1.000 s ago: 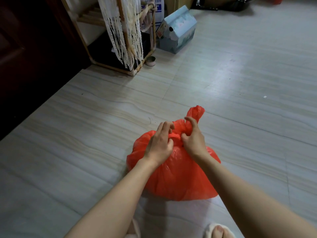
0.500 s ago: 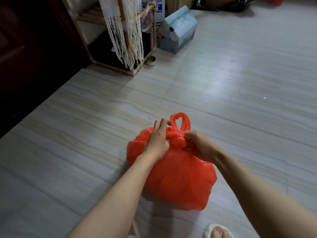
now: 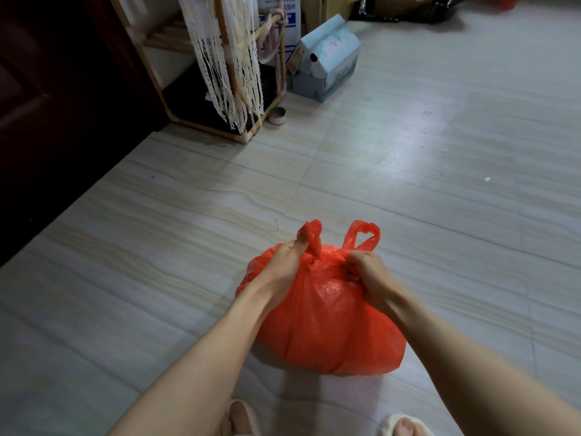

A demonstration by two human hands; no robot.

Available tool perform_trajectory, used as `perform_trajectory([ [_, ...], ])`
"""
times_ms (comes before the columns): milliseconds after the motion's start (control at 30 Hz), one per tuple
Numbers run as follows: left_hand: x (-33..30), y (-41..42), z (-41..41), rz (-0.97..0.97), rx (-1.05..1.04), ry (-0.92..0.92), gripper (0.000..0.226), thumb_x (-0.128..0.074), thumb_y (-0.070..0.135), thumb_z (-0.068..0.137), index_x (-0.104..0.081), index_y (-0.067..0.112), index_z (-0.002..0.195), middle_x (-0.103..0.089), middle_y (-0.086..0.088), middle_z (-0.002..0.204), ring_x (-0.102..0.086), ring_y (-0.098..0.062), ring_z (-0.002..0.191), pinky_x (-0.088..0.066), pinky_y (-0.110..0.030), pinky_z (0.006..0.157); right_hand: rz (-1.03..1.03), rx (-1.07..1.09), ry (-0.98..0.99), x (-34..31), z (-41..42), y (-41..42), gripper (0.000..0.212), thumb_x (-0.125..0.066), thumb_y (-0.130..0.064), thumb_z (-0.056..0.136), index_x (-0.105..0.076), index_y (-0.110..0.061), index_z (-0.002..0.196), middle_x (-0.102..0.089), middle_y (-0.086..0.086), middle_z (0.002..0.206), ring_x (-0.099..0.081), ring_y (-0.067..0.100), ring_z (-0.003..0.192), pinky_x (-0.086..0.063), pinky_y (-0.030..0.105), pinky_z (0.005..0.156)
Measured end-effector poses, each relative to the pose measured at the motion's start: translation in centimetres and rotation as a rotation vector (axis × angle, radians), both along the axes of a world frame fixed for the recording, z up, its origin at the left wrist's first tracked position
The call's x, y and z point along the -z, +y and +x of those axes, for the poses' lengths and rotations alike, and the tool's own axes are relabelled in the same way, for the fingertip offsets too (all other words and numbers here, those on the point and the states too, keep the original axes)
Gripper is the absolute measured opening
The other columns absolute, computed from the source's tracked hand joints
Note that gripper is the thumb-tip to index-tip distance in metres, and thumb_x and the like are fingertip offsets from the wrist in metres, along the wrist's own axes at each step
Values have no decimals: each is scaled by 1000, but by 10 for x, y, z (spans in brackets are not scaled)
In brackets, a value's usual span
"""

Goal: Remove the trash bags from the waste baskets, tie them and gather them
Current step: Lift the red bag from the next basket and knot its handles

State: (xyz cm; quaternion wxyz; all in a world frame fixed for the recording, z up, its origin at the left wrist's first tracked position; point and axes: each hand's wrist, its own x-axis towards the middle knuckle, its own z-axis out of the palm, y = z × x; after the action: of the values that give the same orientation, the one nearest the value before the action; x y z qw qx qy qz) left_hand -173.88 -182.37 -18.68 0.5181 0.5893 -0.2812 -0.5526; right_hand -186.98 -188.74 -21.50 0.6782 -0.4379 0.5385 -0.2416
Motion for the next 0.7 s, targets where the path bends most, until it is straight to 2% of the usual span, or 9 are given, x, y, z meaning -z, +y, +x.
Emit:
perform_trajectory([
  [67, -1, -3, -3, 38, -101, 84, 53, -43, 44, 91, -61, 18, 49, -70, -5, 100, -67, -2, 79, -53, -20, 71, 5, 22, -5, -1, 1, 0, 49, -37, 4, 75, -32, -23, 34, -27, -9, 37, -23, 4, 30, -20, 13, 32],
  [133, -4, -6, -3, 62, -227, 200, 60, -46, 48, 87, -60, 15, 40, -72, -2, 67, -69, -11, 66, -53, -25, 70, 55, 70, -36, -2, 0, -1, 39, -37, 2, 73, -32, -21, 42, -27, -6, 40, -24, 5, 32, -19, 14, 34],
  [200, -4, -7, -2, 52, -372, 367, 57, -47, 46, 89, -45, 15, 41, -53, 0, 40, -65, -17, 56, -50, -32, 76, 142, 74, -136, -5, -3, 0, 29, -37, -1, 75, -38, -15, 49, -34, -5, 40, -30, 7, 36, -26, 17, 36],
  [233, -5, -6, -1, 47, -422, 417, 55, -46, 45, 90, -37, 15, 44, -41, 0, 35, -59, -17, 47, -48, -31, 71, 140, 53, -164, -6, -4, 0, 25, -38, -2, 77, -50, -10, 55, -44, -5, 43, -39, 8, 42, -33, 18, 42],
  [300, -4, -3, 0, 85, -495, 416, 53, -45, 42, 92, -30, 17, 48, -26, 2, 36, -38, -13, 35, -48, -29, 62, 25, 51, -69, -6, -1, -1, 25, -43, -1, 85, -67, -1, 85, -64, 0, 68, -56, 10, 65, -46, 20, 63],
  [367, -4, 2, 6, 160, -567, 407, 51, -43, 42, 94, -29, 17, 51, -23, 6, 31, -27, -9, 29, -51, -30, 59, -129, 138, 78, -5, 0, -6, 27, -42, -1, 90, -67, -1, 99, -65, 6, 86, -58, 10, 74, -47, 21, 73],
  [433, -2, 11, 21, 247, -643, 406, 49, -42, 41, 94, -28, 18, 53, -21, 7, 26, -24, -7, 22, -48, -27, 51, -176, 240, 154, -2, -4, -14, 29, -40, 0, 91, -67, -1, 101, -63, 6, 75, -56, 4, 53, -45, 14, 55],
  [533, 5, 33, 47, 343, -796, 468, 50, -46, 42, 92, -24, 19, 54, -19, 6, 23, -21, -8, 18, -42, -25, 47, -107, 373, 221, 7, -18, -21, 33, -38, 2, 88, -67, -8, 99, -55, -3, 40, -46, 2, 26, -36, 10, 32],
  [700, 16, 50, 59, 395, -931, 478, 46, -52, 42, 89, -34, 20, 54, -17, 5, 29, -19, -10, 20, -35, -26, 52, -87, 418, 297, 15, -20, -20, 35, -39, 2, 84, -70, -1, 100, -50, -1, 57, -43, 9, 51, -37, 22, 58],
])
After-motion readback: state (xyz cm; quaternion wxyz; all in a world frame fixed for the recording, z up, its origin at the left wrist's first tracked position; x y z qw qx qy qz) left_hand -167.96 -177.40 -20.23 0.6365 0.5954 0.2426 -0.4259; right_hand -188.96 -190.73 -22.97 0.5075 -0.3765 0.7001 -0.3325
